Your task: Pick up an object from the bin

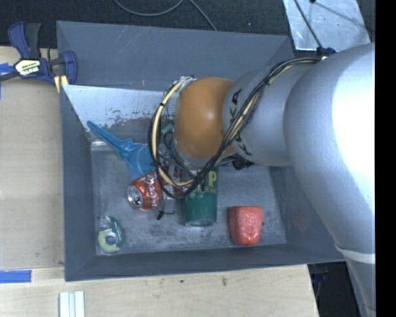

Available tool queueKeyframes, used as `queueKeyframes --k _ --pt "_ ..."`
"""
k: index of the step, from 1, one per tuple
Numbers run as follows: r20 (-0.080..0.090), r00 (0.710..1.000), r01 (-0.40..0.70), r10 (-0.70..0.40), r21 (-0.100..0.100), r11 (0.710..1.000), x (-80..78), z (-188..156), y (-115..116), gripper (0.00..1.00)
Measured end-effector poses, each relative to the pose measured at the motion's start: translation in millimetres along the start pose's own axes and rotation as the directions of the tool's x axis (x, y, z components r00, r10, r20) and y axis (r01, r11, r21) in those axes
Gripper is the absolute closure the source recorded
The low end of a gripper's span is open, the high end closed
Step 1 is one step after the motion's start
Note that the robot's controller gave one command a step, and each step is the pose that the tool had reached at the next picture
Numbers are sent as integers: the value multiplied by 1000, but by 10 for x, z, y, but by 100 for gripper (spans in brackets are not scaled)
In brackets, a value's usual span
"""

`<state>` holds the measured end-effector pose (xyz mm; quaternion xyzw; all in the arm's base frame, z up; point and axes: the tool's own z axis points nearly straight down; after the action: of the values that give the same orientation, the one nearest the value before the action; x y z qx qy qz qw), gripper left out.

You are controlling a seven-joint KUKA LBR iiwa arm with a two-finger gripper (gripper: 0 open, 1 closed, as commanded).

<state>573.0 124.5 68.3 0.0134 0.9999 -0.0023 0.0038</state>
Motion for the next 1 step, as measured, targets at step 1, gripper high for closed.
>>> queueKeyframes --k 1 --pt "16 998 63 -63 -14 998 322 -93 899 100"
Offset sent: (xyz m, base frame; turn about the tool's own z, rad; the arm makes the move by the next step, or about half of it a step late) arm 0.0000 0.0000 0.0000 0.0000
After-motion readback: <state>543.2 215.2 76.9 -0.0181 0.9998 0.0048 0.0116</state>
